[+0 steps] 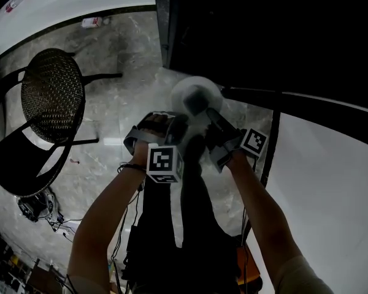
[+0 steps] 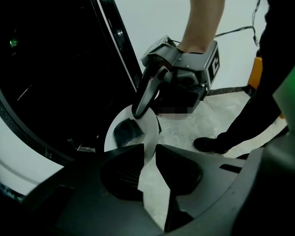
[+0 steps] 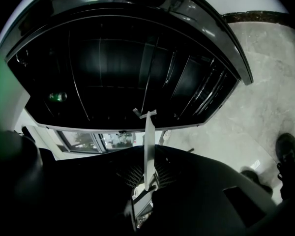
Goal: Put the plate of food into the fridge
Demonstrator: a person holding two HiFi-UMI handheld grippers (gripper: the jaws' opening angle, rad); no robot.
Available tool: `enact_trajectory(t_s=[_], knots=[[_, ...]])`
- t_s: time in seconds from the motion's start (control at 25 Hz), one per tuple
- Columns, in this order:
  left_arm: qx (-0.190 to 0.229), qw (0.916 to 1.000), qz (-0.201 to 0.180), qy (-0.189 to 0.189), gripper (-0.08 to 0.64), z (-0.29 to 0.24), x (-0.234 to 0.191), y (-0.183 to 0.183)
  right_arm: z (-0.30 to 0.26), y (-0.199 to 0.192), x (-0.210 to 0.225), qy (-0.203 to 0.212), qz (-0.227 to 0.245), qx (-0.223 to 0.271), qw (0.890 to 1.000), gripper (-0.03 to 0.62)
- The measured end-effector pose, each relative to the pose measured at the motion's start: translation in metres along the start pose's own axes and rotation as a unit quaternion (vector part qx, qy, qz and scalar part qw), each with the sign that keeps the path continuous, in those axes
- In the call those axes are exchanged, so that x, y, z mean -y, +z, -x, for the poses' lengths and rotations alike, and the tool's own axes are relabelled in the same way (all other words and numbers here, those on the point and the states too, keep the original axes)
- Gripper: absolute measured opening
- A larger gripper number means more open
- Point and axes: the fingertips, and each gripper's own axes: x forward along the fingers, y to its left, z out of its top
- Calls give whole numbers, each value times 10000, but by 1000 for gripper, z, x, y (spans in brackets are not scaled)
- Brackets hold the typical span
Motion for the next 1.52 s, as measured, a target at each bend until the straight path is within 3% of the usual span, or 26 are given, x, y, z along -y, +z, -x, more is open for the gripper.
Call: enact_trajectory(t_s=[0.72, 0.96, 1.16, 1.52], knots=[[-62, 10000, -11, -8, 66, -38, -9, -6, -19, 24, 27, 142, -154, -108, 9997, 46], [-32, 9999, -29, -122, 66, -51, -10, -9, -29, 33, 35, 76, 168, -337, 9993, 46], [70, 9994, 348, -37, 67, -55, -17, -13, -39, 42, 35, 107, 186, -205, 9996, 46], [-29, 9999, 155, -13, 66, -66, -18, -18, -44, 43, 46, 99, 150, -107, 9998, 44]])
